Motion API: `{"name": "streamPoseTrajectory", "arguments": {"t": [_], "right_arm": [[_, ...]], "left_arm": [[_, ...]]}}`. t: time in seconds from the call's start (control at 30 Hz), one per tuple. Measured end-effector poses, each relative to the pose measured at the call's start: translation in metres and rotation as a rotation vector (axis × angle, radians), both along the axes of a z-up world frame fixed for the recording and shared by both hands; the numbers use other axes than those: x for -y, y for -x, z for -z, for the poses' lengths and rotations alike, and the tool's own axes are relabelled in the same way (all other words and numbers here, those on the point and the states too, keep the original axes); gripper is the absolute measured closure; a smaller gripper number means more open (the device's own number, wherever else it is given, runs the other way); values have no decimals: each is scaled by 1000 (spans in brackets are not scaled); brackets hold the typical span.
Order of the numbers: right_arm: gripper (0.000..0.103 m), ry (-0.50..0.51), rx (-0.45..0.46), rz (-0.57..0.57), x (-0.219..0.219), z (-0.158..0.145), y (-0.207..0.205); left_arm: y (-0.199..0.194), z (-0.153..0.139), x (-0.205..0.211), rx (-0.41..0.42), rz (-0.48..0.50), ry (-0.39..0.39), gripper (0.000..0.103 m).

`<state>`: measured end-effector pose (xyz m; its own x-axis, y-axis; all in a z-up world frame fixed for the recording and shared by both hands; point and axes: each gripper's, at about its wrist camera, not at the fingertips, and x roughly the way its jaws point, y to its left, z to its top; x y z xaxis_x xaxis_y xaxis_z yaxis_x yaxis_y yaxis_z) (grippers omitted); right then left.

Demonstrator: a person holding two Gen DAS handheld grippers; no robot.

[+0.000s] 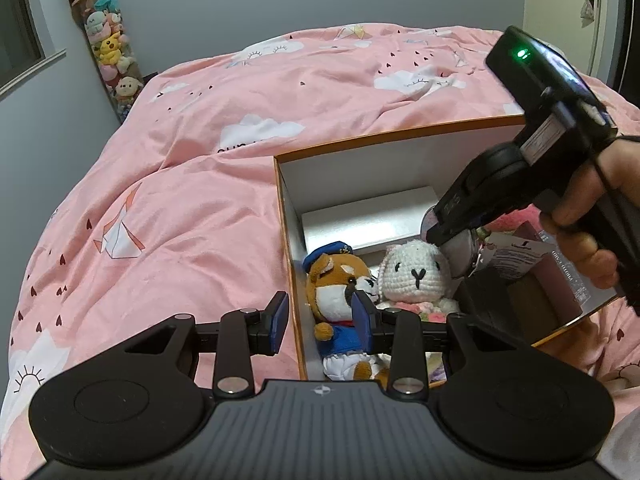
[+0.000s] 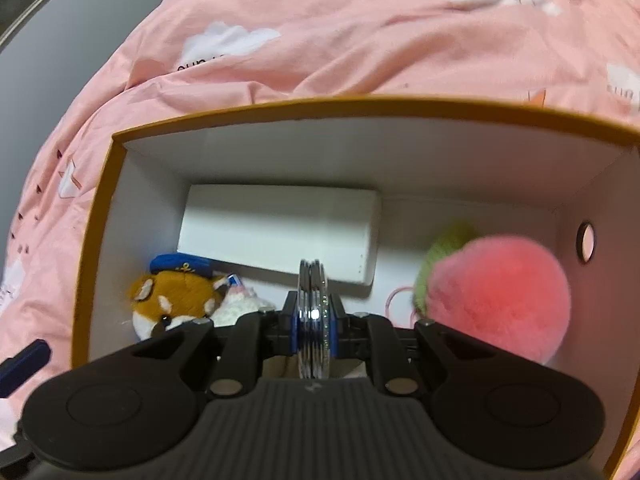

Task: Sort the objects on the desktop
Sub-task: 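Lower the mirror into the shoebox and open the right gripper, then withdraw both grippers from the shoebox toward the pink pouch and feather toy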

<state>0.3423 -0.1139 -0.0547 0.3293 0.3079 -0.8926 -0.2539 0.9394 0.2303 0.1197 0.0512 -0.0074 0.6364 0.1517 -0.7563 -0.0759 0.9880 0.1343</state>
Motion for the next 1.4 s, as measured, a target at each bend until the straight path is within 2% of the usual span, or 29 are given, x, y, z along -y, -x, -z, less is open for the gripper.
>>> {"name": "streamPoseTrajectory", "arguments": {"t": [0.13,0.43,0.5,0.63,0.77,0.93,1.1,1.27,1.4], "right_arm": [[87,47,13,-55,-6,1,6],[79,-54,26,-33,9,-21,13],[78,-60,60,-23,14,-29,20],[62,-61,166,-28,24,-49,39],[51,-125,278,-54,41,-67,66],[49,-211,378,-59,60,-78,105],[50,-272,475,-83,75,-82,155],[50,-274,447,-120,84,-69,201],[50,-273,335,-150,84,-48,221]], "left_arm": [[5,0,3,1,3,-6,62],[16,-1,10,3,-5,-14,62],[20,-4,13,14,-7,-18,62],[31,-6,19,25,-14,-20,62],[46,-8,26,39,-18,0,62],[66,-8,36,41,-9,76,62],[88,1,54,4,32,145,62],[106,9,70,-48,59,209,62],[114,14,80,-94,51,230,62]]}}
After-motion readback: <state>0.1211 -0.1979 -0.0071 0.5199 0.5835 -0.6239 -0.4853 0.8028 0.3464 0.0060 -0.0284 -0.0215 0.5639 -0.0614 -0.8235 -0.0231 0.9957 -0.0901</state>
